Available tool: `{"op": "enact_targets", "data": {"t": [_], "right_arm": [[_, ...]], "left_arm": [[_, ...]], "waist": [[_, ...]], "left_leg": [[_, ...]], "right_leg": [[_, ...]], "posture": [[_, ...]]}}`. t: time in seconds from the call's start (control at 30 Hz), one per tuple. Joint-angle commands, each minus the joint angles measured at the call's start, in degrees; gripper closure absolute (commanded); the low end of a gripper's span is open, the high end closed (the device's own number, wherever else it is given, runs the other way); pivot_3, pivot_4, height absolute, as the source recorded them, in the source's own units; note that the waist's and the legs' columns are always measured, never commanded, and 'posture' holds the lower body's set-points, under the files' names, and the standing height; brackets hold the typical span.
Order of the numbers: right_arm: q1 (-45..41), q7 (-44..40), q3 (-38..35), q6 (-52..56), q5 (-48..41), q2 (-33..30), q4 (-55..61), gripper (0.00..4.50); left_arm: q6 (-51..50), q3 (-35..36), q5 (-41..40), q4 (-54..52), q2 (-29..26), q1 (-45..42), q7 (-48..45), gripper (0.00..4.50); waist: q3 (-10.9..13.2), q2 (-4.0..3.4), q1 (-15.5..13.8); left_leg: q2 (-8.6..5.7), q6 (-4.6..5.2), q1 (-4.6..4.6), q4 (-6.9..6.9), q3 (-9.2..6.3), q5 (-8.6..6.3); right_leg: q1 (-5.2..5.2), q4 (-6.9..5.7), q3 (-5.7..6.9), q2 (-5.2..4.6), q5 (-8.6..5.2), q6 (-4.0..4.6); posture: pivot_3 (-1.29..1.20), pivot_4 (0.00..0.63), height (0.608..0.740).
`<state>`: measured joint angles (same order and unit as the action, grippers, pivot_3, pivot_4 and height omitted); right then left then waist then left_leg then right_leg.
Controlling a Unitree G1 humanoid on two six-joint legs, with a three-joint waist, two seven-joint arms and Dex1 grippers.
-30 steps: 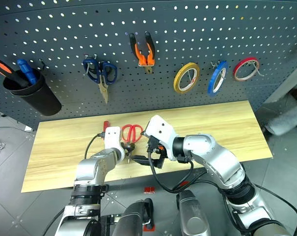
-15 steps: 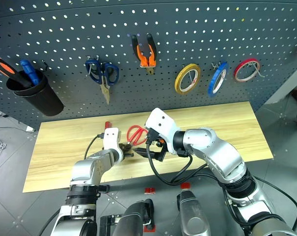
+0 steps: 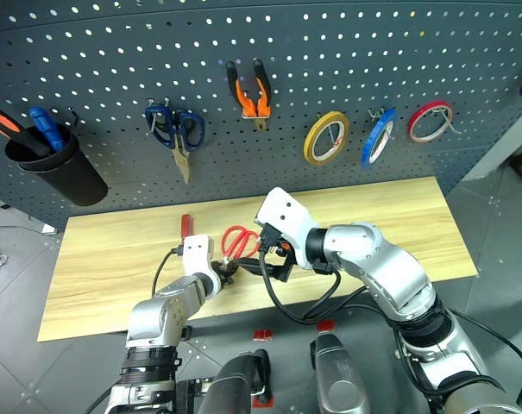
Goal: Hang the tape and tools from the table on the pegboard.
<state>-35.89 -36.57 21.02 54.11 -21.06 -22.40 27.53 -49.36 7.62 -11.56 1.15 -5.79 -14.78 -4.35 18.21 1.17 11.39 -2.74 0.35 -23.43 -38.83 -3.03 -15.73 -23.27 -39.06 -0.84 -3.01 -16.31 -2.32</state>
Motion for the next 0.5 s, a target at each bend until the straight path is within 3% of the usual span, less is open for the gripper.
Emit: {"op": "enact_targets", "data": {"t": [0.03,0.27,0.5], "right_arm": [[0.2,-0.7,-1.8,-0.6,-1.5,-0.5,3.0,0.00],[1.1,0.6,-3.9,3.7,-4.9,0.3,5.1,0.00],[0.4,3.8,-4.5,8.3,-6.9,3.3,4.9,0.00]], "left_arm": [[-1.8,-0.8,1.8,-1.6,-1.2,3.5,1.3,1.21],[-6.3,-7.1,1.5,-7.5,-10.1,4.0,-6.6,1.21],[-8.6,-10.5,-0.2,0.8,-16.4,-2.3,-16.3,1.21]], "waist": [[0.0,0.00,0.2],[0.0,0.05,0.3],[0.0,0.03,-0.2]], "left_leg": [[0.02,0.00,0.00,0.01,0.01,0.00],[0.08,-0.01,-0.06,0.06,0.00,0.00],[0.08,0.00,-0.10,0.06,-0.02,0.00]], "right_leg": [[0.00,0.01,-0.01,0.02,0.00,0.00],[-0.07,0.04,-0.01,0.06,0.01,0.01],[-0.13,0.06,-0.01,0.05,0.03,0.05]], "posture": [[-0.37,0.339,0.740],[-0.37,0.342,0.740],[-0.35,0.340,0.740]]}}
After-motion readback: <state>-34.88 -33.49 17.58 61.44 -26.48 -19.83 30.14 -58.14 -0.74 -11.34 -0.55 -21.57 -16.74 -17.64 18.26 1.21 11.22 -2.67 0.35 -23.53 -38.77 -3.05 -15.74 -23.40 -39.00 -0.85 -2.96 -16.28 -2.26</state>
